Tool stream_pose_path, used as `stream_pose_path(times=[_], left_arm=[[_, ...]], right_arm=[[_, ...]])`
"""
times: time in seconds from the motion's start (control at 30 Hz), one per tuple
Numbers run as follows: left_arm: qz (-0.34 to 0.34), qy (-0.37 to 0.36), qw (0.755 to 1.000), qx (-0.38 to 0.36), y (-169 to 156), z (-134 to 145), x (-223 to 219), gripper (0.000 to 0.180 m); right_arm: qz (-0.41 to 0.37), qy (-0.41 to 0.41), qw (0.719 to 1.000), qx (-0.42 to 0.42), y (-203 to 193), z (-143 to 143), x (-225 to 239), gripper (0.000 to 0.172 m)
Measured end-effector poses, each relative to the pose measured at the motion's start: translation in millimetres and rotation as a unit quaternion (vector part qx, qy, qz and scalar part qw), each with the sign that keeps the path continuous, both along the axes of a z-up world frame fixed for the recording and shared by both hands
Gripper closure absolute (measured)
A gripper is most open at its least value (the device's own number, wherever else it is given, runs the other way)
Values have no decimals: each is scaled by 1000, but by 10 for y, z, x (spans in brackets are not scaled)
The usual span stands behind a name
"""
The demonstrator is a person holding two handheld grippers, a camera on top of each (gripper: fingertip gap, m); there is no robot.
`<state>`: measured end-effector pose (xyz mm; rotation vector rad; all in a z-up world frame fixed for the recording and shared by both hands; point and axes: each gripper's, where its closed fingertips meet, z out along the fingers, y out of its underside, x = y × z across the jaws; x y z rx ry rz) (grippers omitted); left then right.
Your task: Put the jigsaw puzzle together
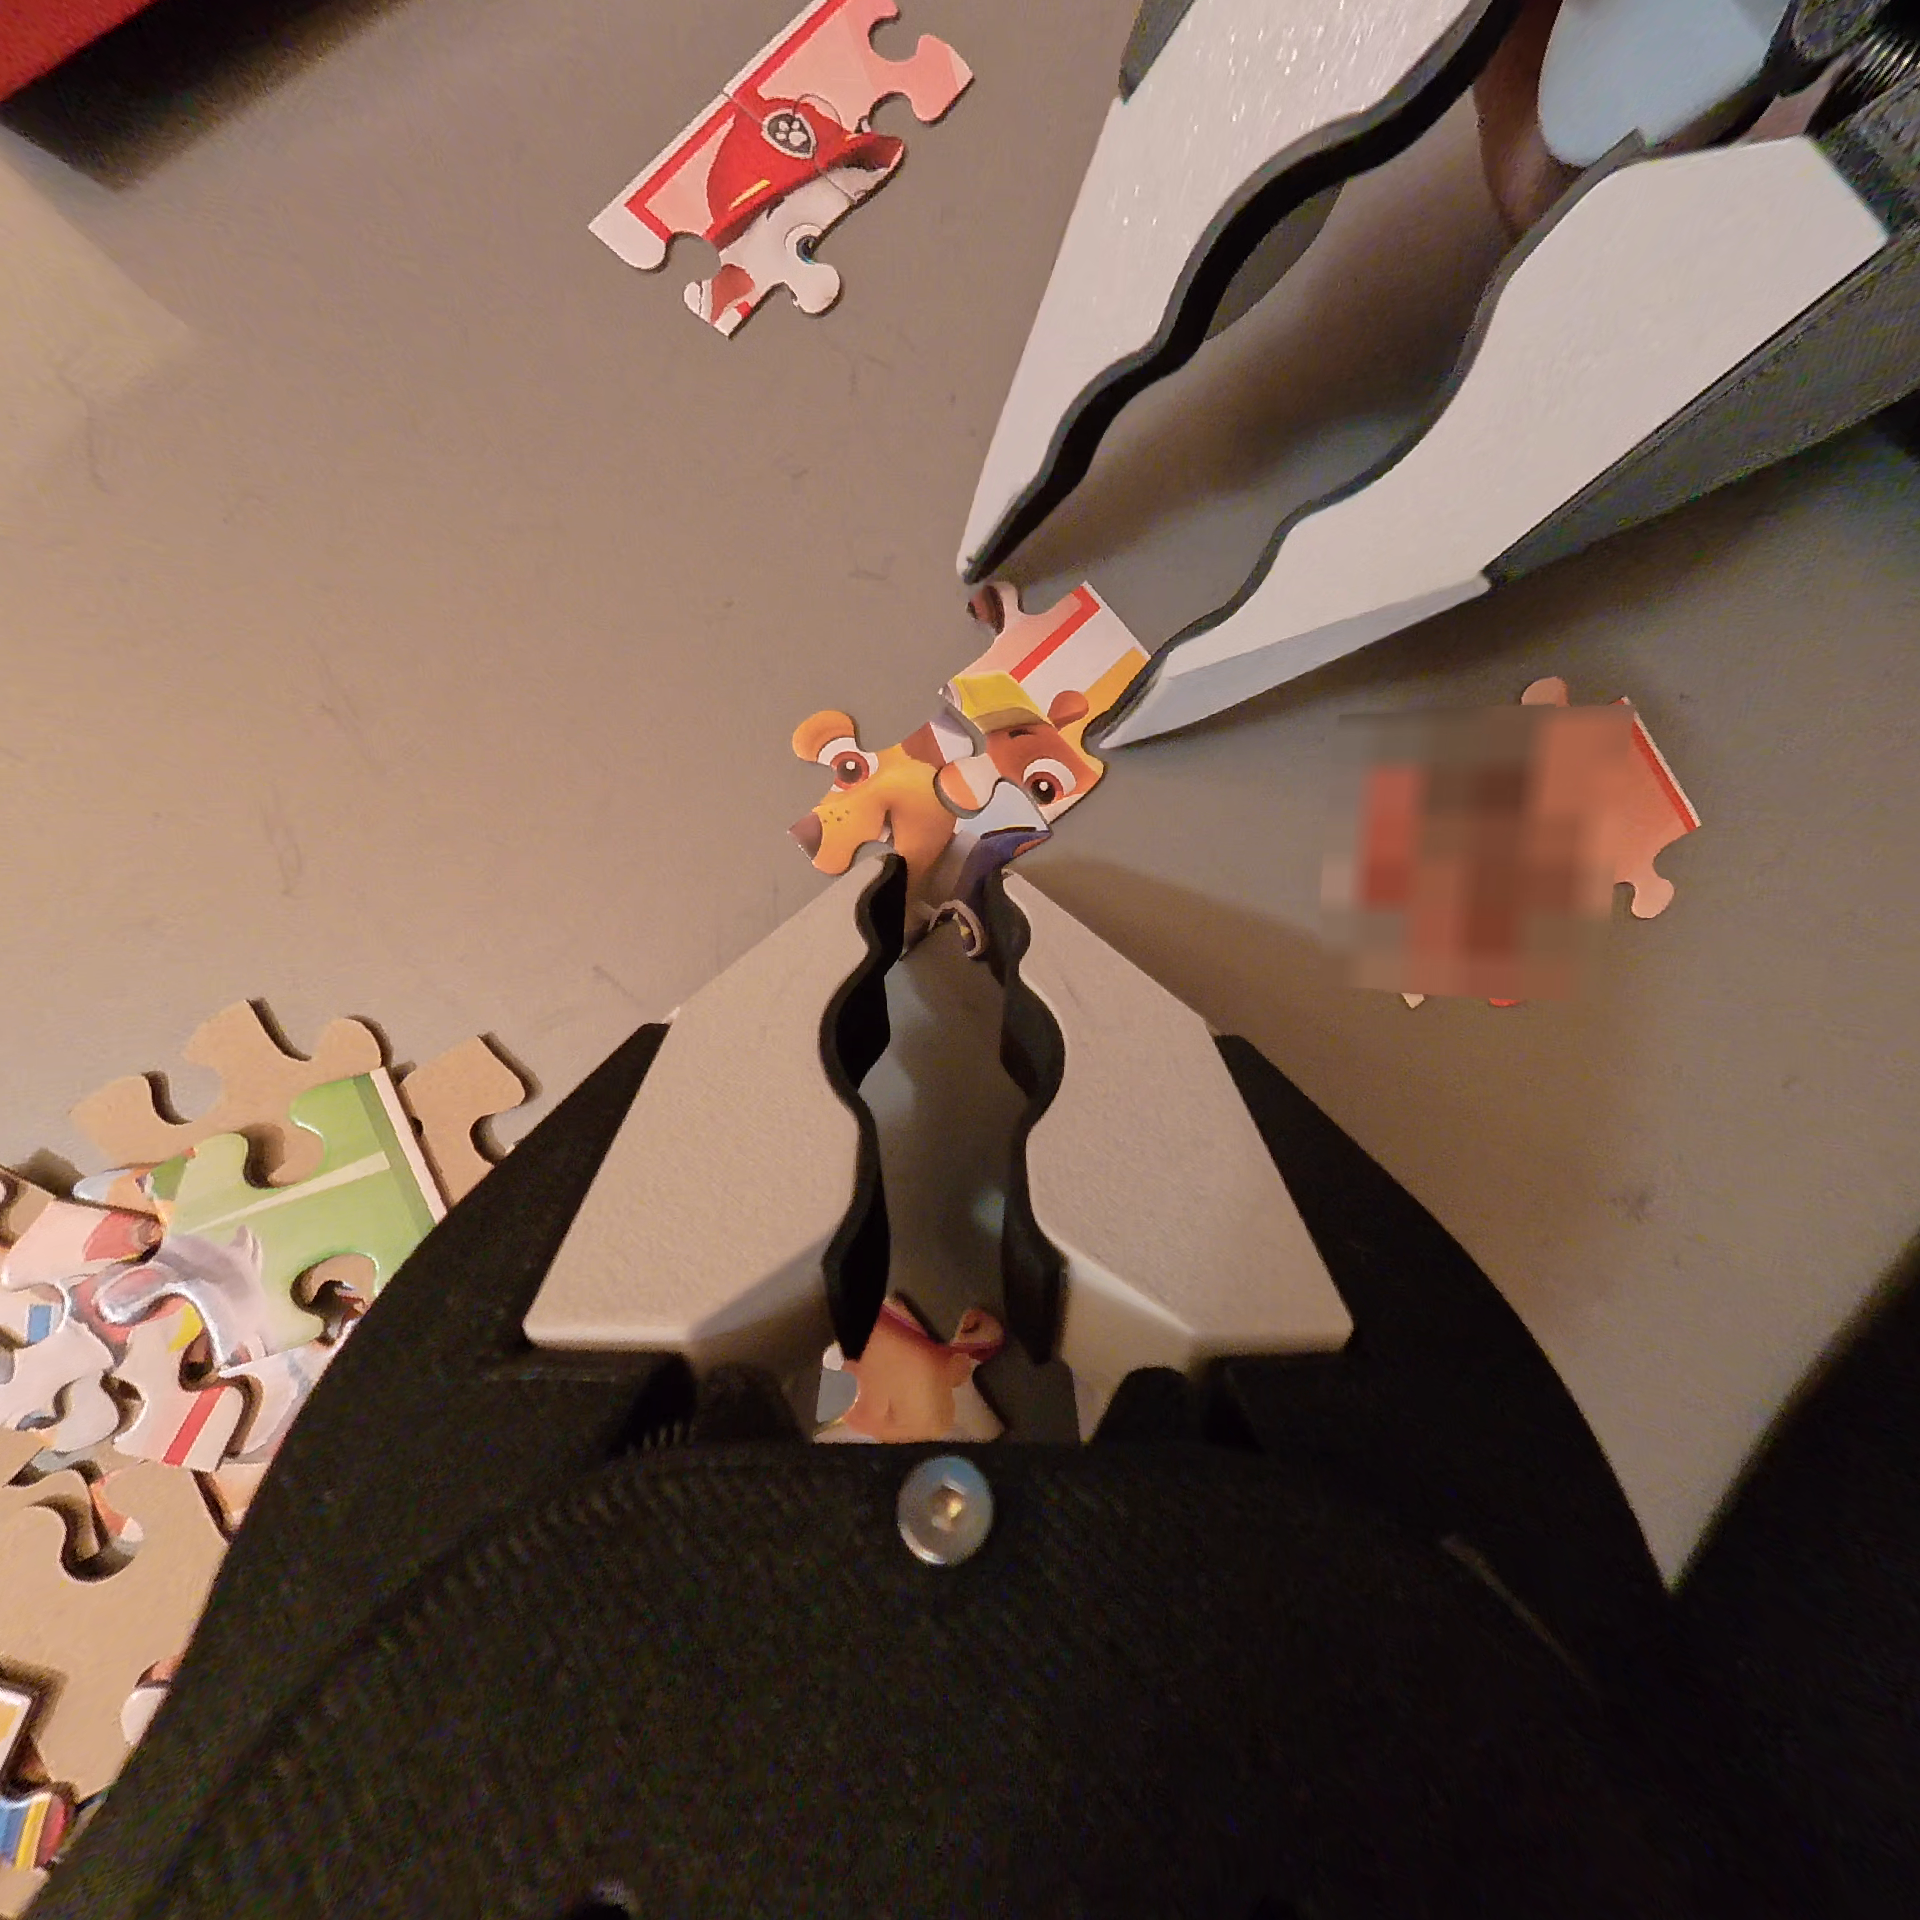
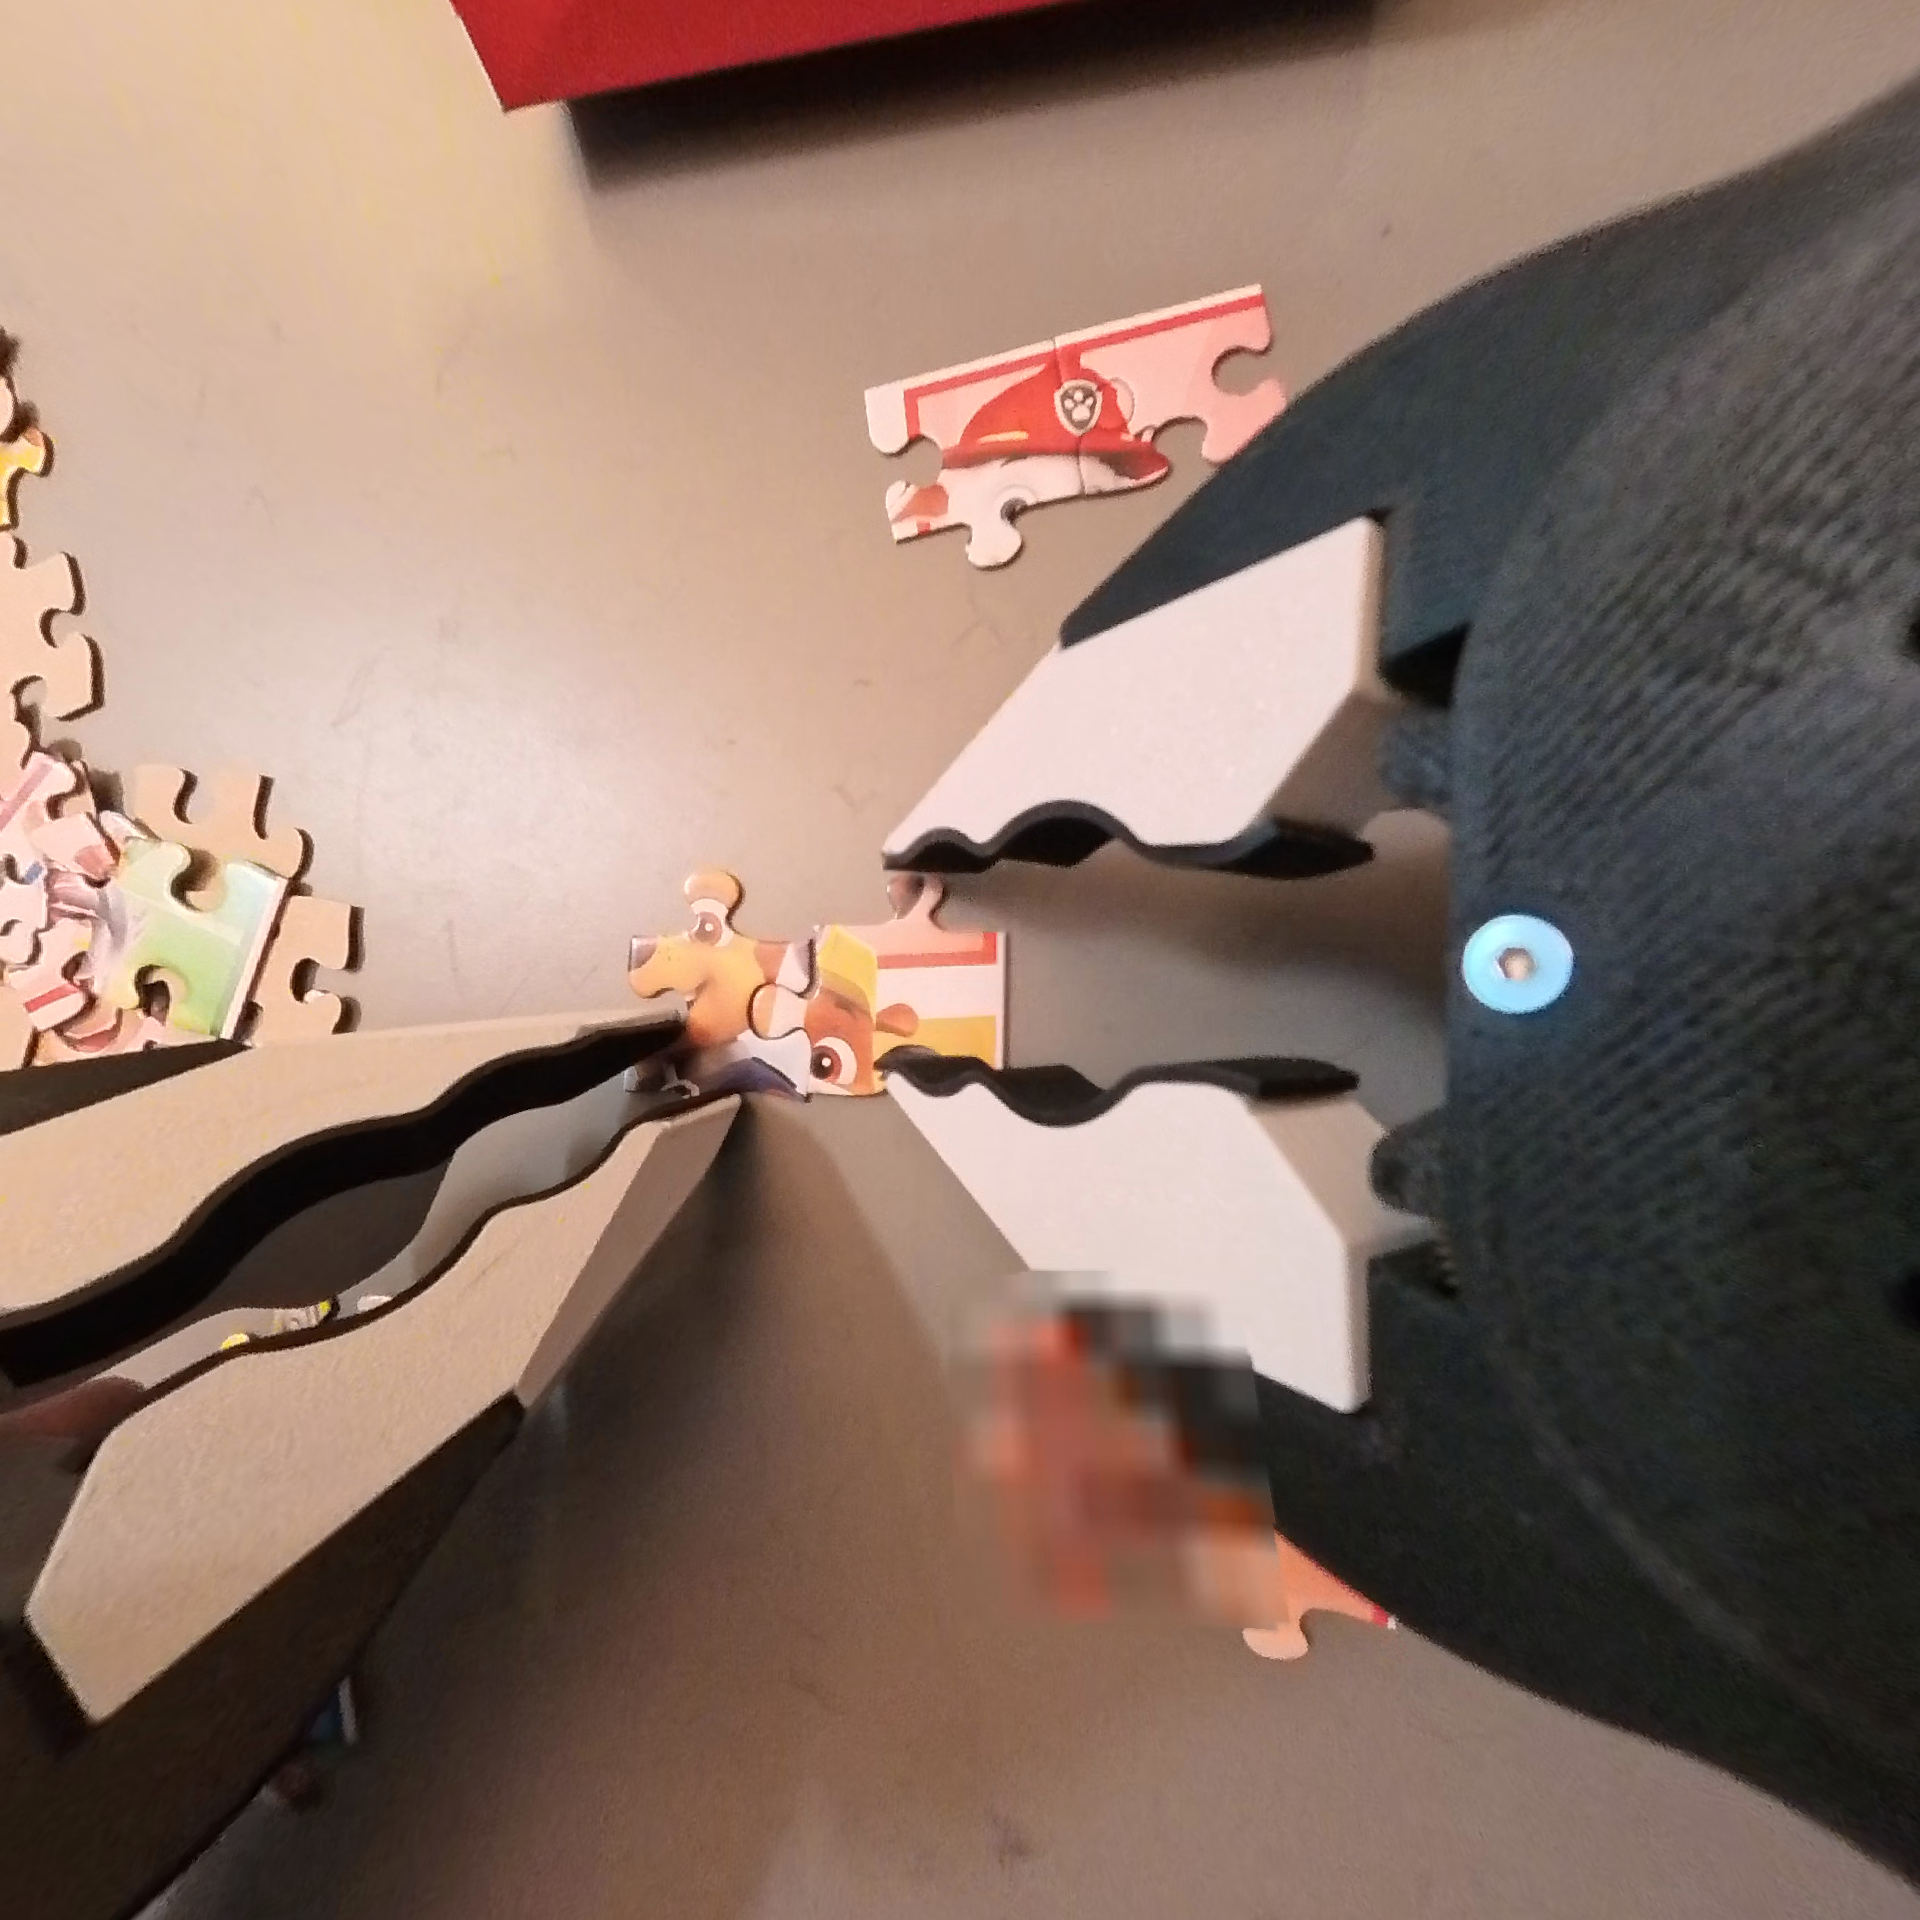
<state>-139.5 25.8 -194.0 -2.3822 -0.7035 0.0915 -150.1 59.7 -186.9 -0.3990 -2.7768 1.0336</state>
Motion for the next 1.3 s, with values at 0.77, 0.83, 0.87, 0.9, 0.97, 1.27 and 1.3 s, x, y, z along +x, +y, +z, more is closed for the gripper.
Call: stream_pose_path(times=[0.77, 0.83, 0.87, 0.9, 0.97, 1.27, 1.3], left_arm=[[-1, 0, 1000, 4, 1, 1, 3, 168], [-1, 0, 1000, 5, 1, 0, 4, 168], [-1, 0, 1000, 5, 2, 1, 4, 168], [-1, 0, 1000, 6, 2, 1, 4, 168], [-2, 0, 1000, 5, 1, 1, 5, 168], [-10, 0, 1000, 7, 32, 2, 39, 168], [-10, -1, 1000, 8, 33, 1, 44, 168]], right_arm=[[21, -26, 999, -7, -72, -42, 49, 140], [18, -29, 999, -9, -44, -42, 41, 140], [17, -30, 999, -10, -32, -41, 38, 140], [15, -30, 999, -12, -22, -37, 28, 140], [9, -28, 999, -18, -13, -17, -7, 141], [14, -16, 1000, -10, -132, 2, -282, 140], [17, -16, 1000, -13, -162, 16, -301, 140]])
